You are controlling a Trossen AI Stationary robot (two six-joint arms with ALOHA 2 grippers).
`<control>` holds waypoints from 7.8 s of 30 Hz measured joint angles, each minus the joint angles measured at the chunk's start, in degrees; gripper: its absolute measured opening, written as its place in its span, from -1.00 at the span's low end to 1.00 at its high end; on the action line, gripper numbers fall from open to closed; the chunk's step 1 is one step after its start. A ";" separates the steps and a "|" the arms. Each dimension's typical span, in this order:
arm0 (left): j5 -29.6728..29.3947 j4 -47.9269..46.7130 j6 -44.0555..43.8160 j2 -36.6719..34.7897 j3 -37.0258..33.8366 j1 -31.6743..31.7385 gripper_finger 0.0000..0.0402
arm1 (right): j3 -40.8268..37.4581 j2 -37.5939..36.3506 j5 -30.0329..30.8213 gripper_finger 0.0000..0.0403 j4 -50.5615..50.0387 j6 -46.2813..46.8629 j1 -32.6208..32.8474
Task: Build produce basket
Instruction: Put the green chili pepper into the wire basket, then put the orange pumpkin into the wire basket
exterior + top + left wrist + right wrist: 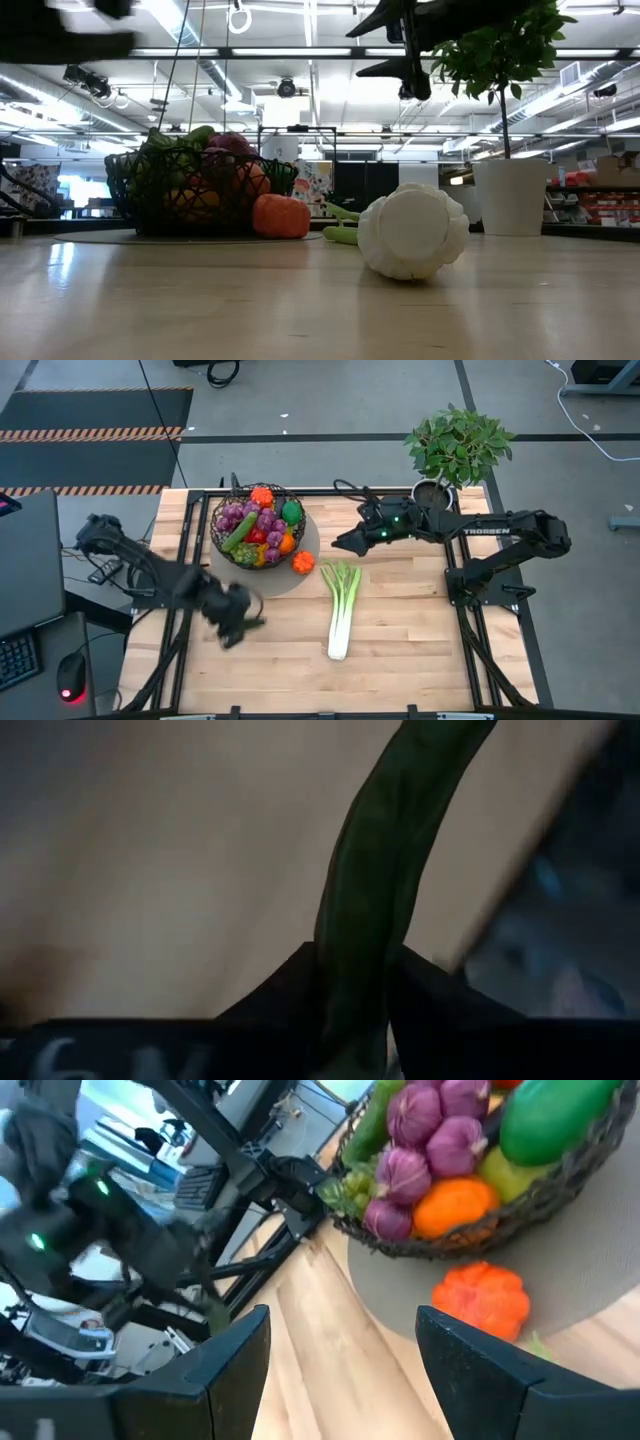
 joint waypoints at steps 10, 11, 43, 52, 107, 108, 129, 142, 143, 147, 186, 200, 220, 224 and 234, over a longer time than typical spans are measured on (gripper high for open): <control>-15.48 -15.31 10.01 0.24 10.04 30.02 -0.45 | 0.00 0.00 -7.72 0.26 0.85 -5.04 -5.31; -15.54 -15.26 10.69 0.24 9.68 32.97 -0.45 | 0.00 0.00 -8.02 0.26 0.85 -5.04 -5.74; -11.18 0.97 22.94 6.30 24.53 47.20 0.36 | 0.07 0.00 -4.34 0.26 -20.72 -0.62 -9.78; -11.79 6.42 40.19 14.44 23.58 36.70 0.29 | 0.02 -4.29 -10.44 0.26 -35.06 -15.86 -9.04; -7.63 -11.04 87.15 54.14 44.52 39.02 0.53 | 0.00 -18.93 3.78 0.26 -45.42 -3.92 -1.84; -7.63 -10.93 87.13 54.14 44.52 39.03 0.51 | 0.00 -18.93 3.98 0.26 -45.44 -3.90 -1.81; -8.39 -10.25 85.33 54.58 52.13 38.01 -0.61 | 0.00 -18.93 5.00 0.26 -45.48 -3.94 -1.85; -8.89 -15.20 89.91 54.38 55.62 38.02 -0.46 | 0.00 -18.93 5.65 0.26 -45.49 -3.92 -1.85; -8.93 -15.29 89.29 54.38 55.62 38.02 -0.45 | 0.00 -18.93 5.66 0.26 -45.51 -3.91 -1.85; -9.35 -15.31 87.42 54.38 55.62 37.82 -0.41 | 0.00 -18.93 5.66 0.26 -45.48 -3.90 -1.85; -13.60 -11.86 91.30 54.30 46.07 37.91 0.98 | 0.00 -18.86 14.14 0.26 -45.46 -0.17 2.54; -12.93 -8.44 91.45 54.25 37.04 38.42 0.97 | 0.00 -18.82 14.40 0.26 -44.14 0.18 2.54; -19.03 -14.02 82.87 54.30 48.39 37.62 0.63 | 0.01 -18.82 15.71 0.26 -44.17 -0.17 2.52; -20.41 -17.10 80.62 54.30 57.66 37.65 0.63 | 0.00 -18.82 15.69 0.26 -44.18 -1.34 2.52; -25.49 -27.42 65.10 54.25 73.99 43.36 0.73 | 0.00 -18.82 15.65 0.26 -44.19 -1.91 2.52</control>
